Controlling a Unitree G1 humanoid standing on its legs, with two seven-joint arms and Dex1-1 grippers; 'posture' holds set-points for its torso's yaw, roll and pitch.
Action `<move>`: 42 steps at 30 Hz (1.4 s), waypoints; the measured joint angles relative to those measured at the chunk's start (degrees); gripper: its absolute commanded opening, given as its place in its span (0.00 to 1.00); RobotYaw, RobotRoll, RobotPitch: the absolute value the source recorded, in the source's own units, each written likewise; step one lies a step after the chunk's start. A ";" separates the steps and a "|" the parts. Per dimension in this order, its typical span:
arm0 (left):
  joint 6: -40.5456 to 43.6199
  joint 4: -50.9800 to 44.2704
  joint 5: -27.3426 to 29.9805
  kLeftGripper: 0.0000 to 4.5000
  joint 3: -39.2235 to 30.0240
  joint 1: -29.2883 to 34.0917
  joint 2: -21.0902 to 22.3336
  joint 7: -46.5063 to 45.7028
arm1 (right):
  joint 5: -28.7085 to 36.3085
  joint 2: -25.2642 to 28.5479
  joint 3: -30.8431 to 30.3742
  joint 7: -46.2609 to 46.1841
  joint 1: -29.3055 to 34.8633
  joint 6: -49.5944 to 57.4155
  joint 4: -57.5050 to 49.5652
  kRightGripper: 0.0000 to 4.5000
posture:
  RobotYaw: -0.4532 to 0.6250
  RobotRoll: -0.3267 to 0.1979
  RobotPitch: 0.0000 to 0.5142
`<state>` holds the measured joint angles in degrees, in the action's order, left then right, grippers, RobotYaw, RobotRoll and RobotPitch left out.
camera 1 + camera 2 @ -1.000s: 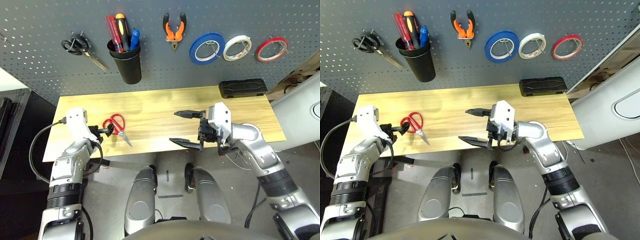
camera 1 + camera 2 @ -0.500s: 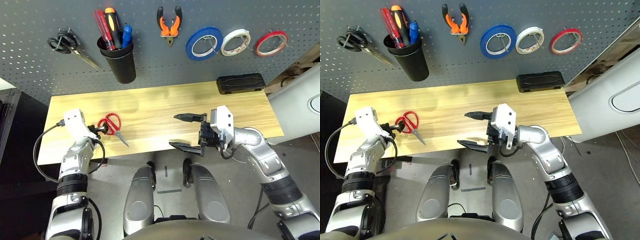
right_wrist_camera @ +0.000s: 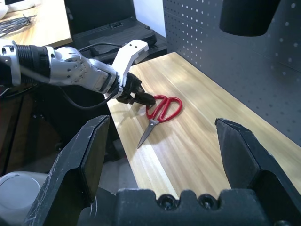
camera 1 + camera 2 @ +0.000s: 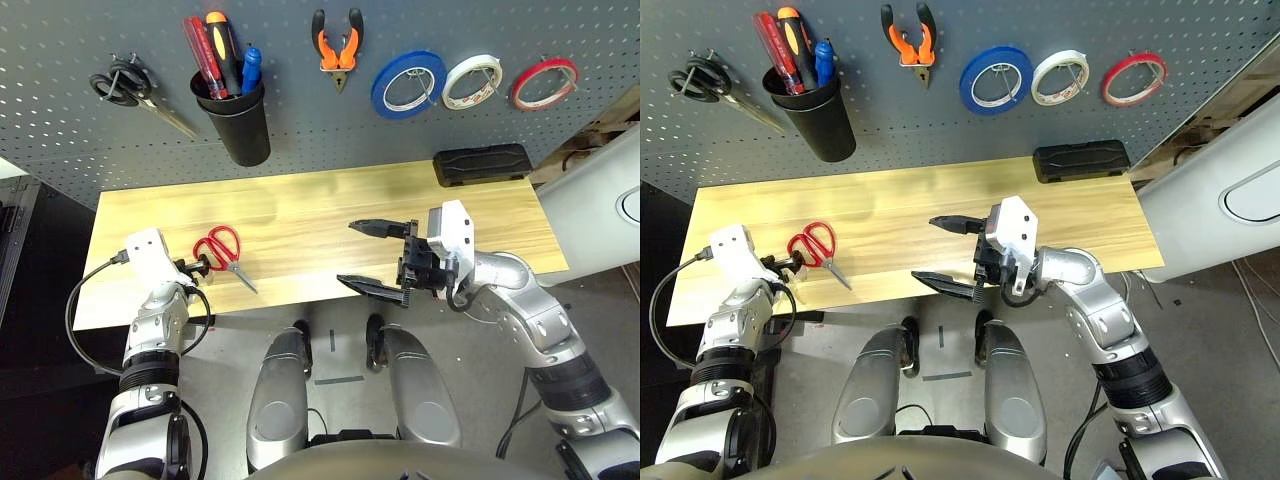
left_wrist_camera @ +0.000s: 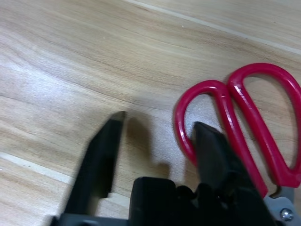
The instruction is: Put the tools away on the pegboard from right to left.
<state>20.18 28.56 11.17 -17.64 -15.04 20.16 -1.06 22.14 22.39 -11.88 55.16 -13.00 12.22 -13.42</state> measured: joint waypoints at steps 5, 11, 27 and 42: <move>1.85 -5.17 1.01 0.02 -0.96 1.65 -1.07 0.02 | 0.04 0.28 0.40 0.42 -0.71 -0.33 1.17 1.00 | 0.40 0.62 0.61; 7.82 -20.45 3.78 0.01 -2.99 3.78 -1.34 0.00 | 1.14 1.29 2.24 2.70 -2.62 -1.81 4.68 1.00 | 0.44 0.62 0.54; 15.08 -29.54 5.39 0.01 -6.27 5.40 -1.44 0.04 | 1.44 0.66 3.13 5.74 -4.88 -4.46 8.49 1.00 | 0.44 0.62 0.55; 16.57 -21.27 4.23 0.99 -4.42 4.75 0.88 3.75 | 1.33 2.13 0.98 5.00 -0.81 -1.83 -0.39 1.00 | 0.39 0.62 0.64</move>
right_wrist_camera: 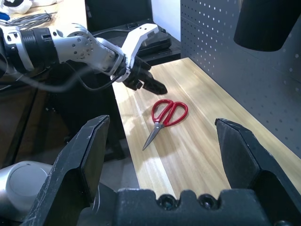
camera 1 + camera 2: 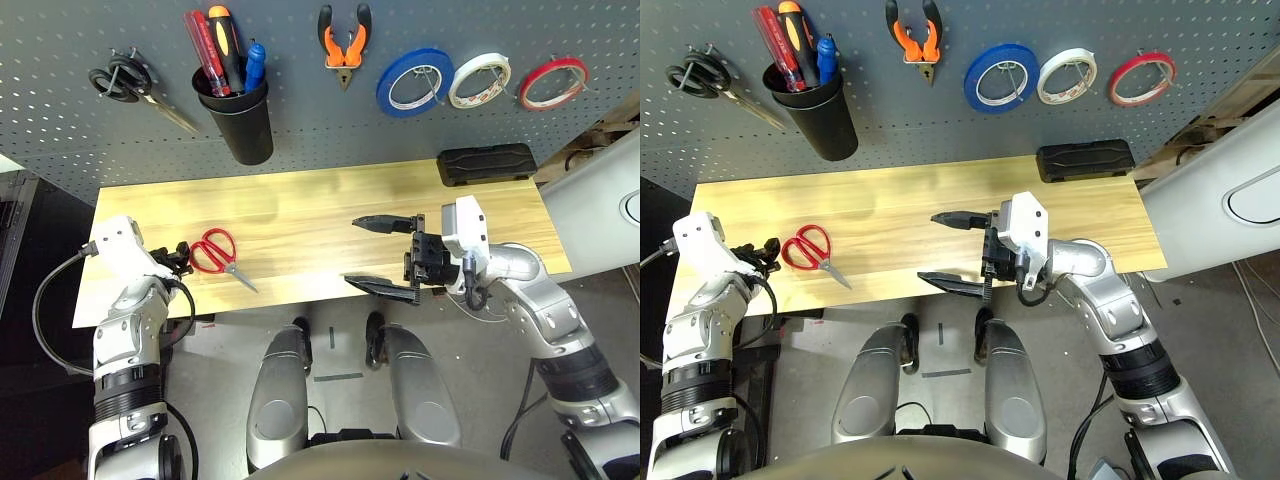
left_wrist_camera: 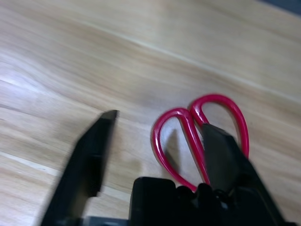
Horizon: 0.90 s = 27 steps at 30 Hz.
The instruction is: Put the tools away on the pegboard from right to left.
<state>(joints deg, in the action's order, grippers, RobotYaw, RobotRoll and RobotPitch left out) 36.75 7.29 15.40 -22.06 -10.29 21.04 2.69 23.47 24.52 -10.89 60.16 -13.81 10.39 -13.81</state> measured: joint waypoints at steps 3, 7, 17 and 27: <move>0.42 0.61 -0.23 0.99 0.30 0.06 0.13 0.41 | 0.00 0.30 -0.01 -0.50 1.17 0.46 -0.87 1.00 | 0.39 0.62 0.64; 0.28 1.94 -1.01 0.99 0.33 0.05 0.16 0.32 | 0.16 0.27 -0.02 -0.91 1.82 0.74 -2.01 1.00 | 0.38 0.62 0.63; -1.54 5.66 -2.12 0.99 0.29 0.04 0.11 -0.45 | 0.46 -0.40 -0.08 -1.59 1.72 0.87 -2.09 1.00 | 0.38 0.62 0.62; -3.21 8.95 -3.40 0.99 0.85 0.04 -0.56 -1.78 | 0.53 -0.64 -0.07 -1.68 1.24 0.87 -2.09 1.00 | 0.38 0.62 0.61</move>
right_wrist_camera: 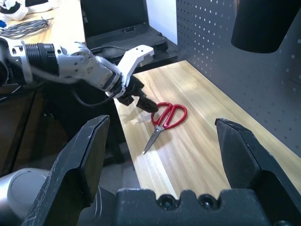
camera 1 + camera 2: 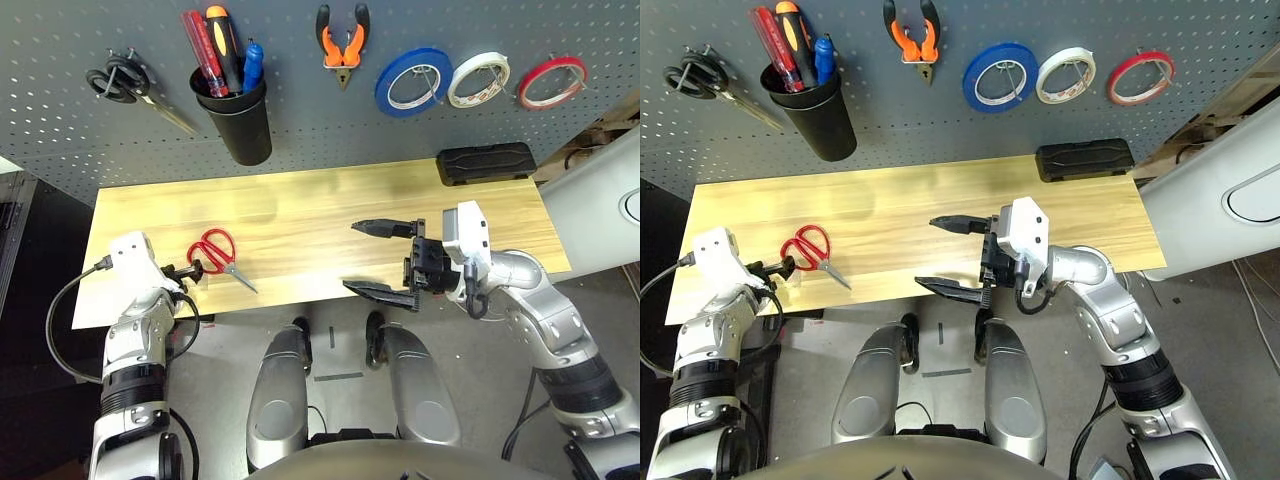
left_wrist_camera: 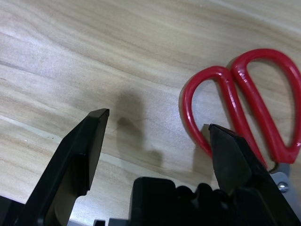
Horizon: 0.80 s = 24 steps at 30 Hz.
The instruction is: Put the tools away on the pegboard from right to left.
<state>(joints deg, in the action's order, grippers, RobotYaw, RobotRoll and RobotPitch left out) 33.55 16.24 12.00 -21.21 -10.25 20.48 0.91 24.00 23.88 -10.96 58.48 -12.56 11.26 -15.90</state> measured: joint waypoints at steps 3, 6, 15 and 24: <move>-0.32 0.59 -0.48 0.99 0.28 -0.10 -0.03 -0.06 | 0.02 0.01 0.03 0.00 -0.16 0.00 0.00 1.00 | 0.37 0.62 0.61; -0.59 0.77 -0.82 0.99 0.77 -0.34 -0.04 -0.07 | 0.03 0.01 0.06 -0.05 -0.25 0.00 0.00 1.00 | 0.37 0.62 0.61; -1.29 1.42 -0.92 0.79 1.05 -0.65 -0.24 -0.17 | 0.15 0.05 0.10 -0.39 -0.24 0.00 0.00 1.00 | 0.37 0.62 0.61; -1.61 1.61 -0.90 0.02 1.11 -0.66 -0.71 -0.13 | 0.33 0.12 0.12 -0.48 -0.25 0.00 0.00 1.00 | 0.38 0.62 0.62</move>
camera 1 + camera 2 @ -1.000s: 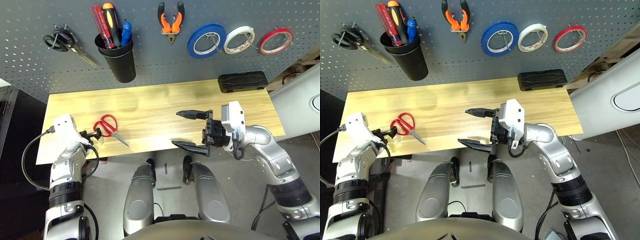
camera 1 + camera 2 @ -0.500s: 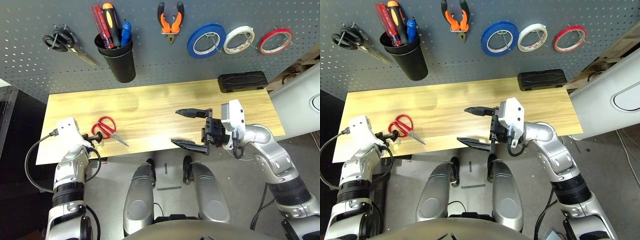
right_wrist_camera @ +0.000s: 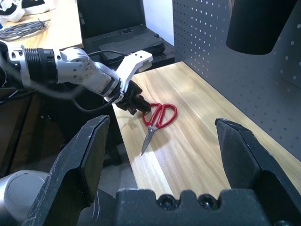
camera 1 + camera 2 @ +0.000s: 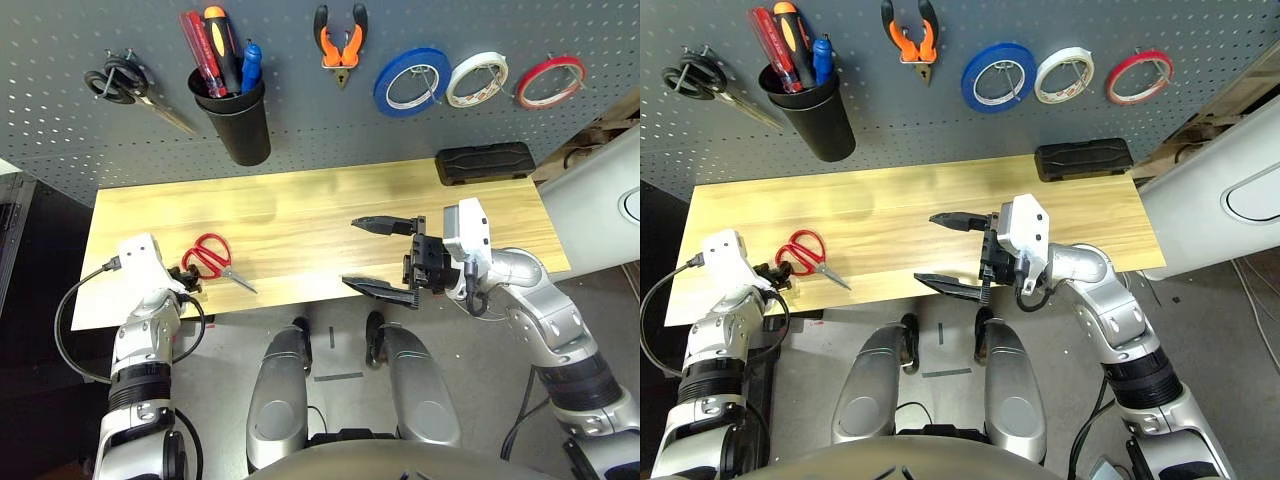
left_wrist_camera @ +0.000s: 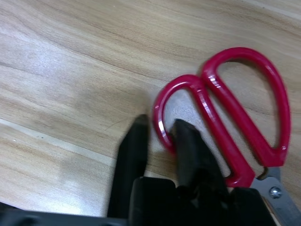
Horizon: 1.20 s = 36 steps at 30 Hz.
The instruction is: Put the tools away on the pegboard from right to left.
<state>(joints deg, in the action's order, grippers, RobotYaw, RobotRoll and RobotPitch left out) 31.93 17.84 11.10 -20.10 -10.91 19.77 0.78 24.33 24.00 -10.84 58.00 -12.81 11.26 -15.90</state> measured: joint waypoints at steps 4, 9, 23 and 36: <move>-0.16 -0.02 0.01 0.01 -0.06 0.05 -0.19 -0.06 | 0.12 0.47 0.10 0.08 -0.01 0.00 0.00 1.00 | 0.38 0.62 0.61; -0.16 -0.16 0.03 0.01 -0.14 -0.08 -0.39 -0.27 | 0.13 0.84 0.22 0.10 -0.26 0.00 0.04 1.00 | 0.39 0.62 0.60; 3.93 -18.14 3.32 0.01 -2.17 -3.81 2.83 1.49 | 6.47 6.98 7.18 6.40 -3.14 0.79 4.14 1.00 | 0.46 0.62 0.44; 9.88 -34.39 5.67 0.01 -8.00 -1.43 9.70 4.52 | 13.83 9.10 14.11 12.51 -14.40 5.83 14.54 1.00 | 0.52 0.62 0.28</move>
<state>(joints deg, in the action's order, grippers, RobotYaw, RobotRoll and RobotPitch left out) 41.81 -16.55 16.77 -28.11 -12.34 29.48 5.30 38.16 33.10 3.27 70.52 -27.22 17.09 -1.37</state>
